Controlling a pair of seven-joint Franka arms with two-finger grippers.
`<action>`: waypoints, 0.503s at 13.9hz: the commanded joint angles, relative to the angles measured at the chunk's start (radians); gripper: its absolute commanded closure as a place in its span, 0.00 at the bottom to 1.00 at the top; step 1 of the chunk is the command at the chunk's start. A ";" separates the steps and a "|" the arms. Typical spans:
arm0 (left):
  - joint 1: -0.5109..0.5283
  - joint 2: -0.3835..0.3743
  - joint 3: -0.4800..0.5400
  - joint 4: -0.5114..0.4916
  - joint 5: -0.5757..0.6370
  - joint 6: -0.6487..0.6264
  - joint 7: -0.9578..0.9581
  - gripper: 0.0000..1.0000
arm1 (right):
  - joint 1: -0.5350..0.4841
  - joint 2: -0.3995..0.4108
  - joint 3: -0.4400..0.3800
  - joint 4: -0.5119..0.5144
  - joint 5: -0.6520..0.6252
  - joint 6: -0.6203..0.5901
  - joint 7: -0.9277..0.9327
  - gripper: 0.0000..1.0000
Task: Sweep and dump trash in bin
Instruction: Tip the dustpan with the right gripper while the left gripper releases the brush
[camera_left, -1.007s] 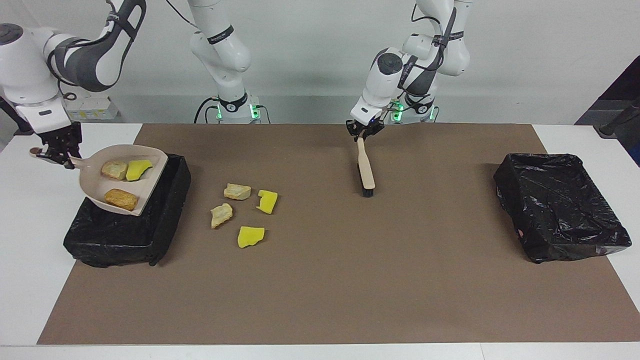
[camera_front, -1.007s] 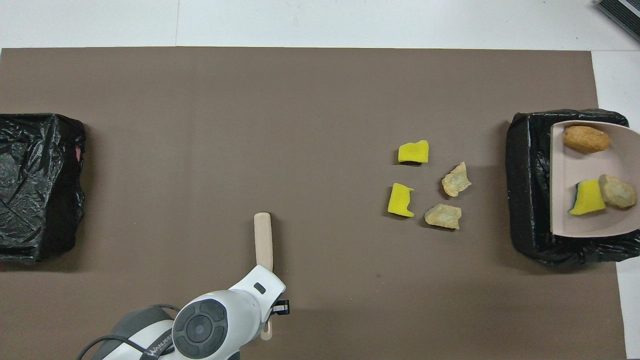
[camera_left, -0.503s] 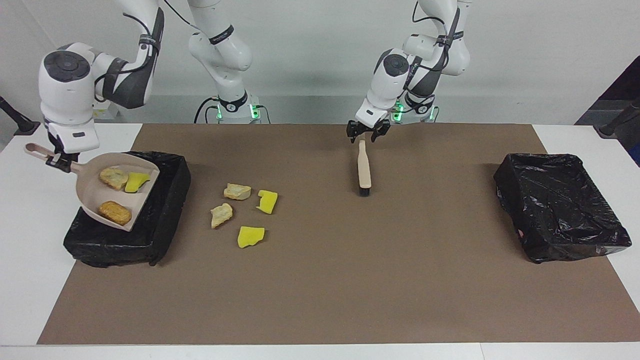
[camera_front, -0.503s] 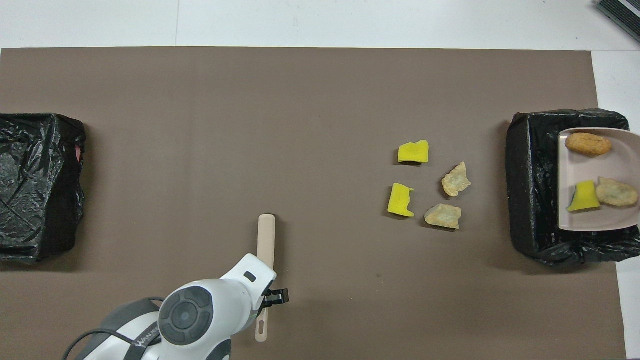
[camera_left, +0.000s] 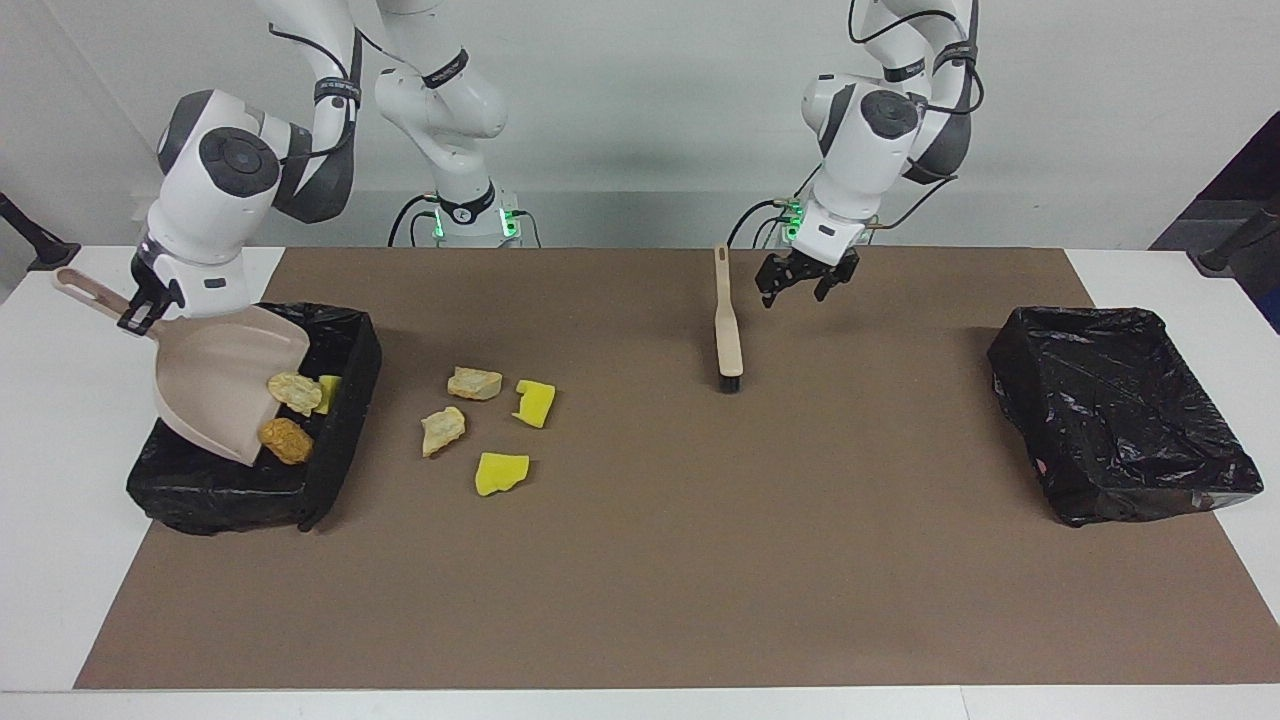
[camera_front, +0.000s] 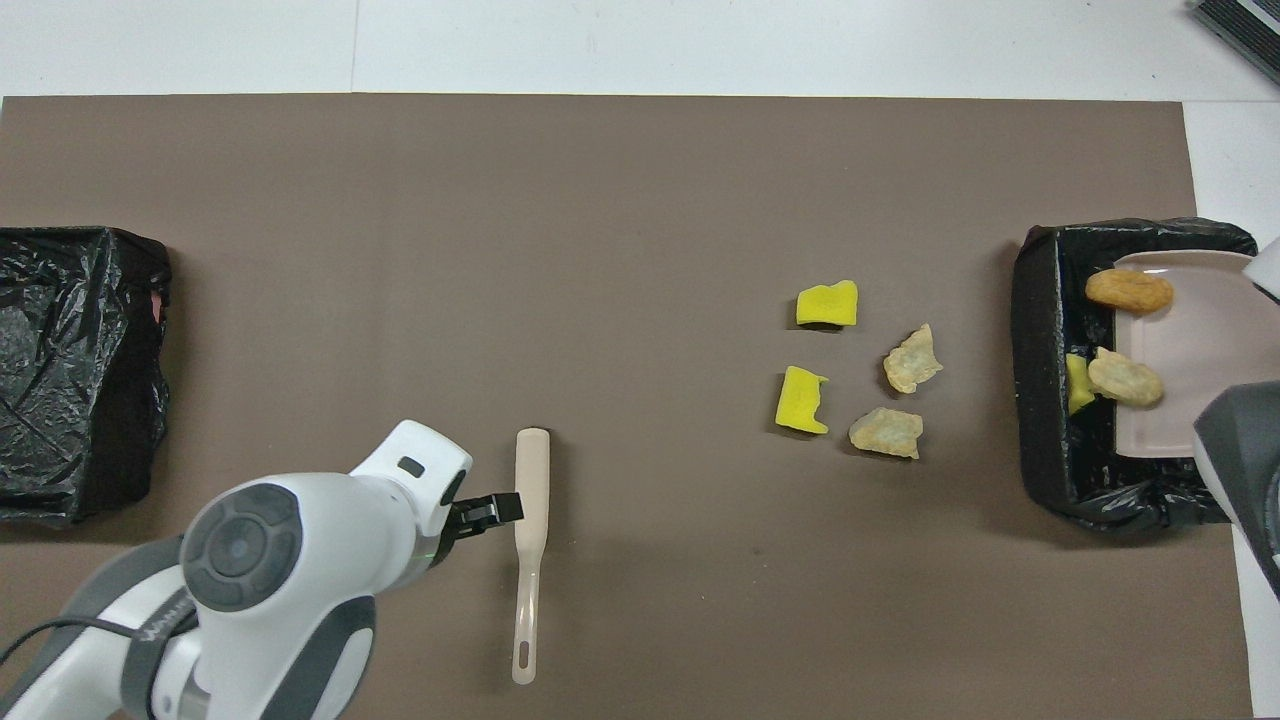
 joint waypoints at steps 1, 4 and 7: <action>0.127 0.001 -0.010 0.061 0.052 -0.084 0.144 0.00 | 0.021 -0.016 0.008 0.011 -0.104 -0.016 0.005 1.00; 0.250 0.012 -0.007 0.139 0.094 -0.137 0.328 0.00 | 0.024 -0.018 0.008 0.054 -0.103 -0.052 -0.049 1.00; 0.342 0.076 -0.005 0.285 0.094 -0.262 0.453 0.00 | 0.025 -0.018 0.010 0.107 -0.060 -0.091 -0.078 1.00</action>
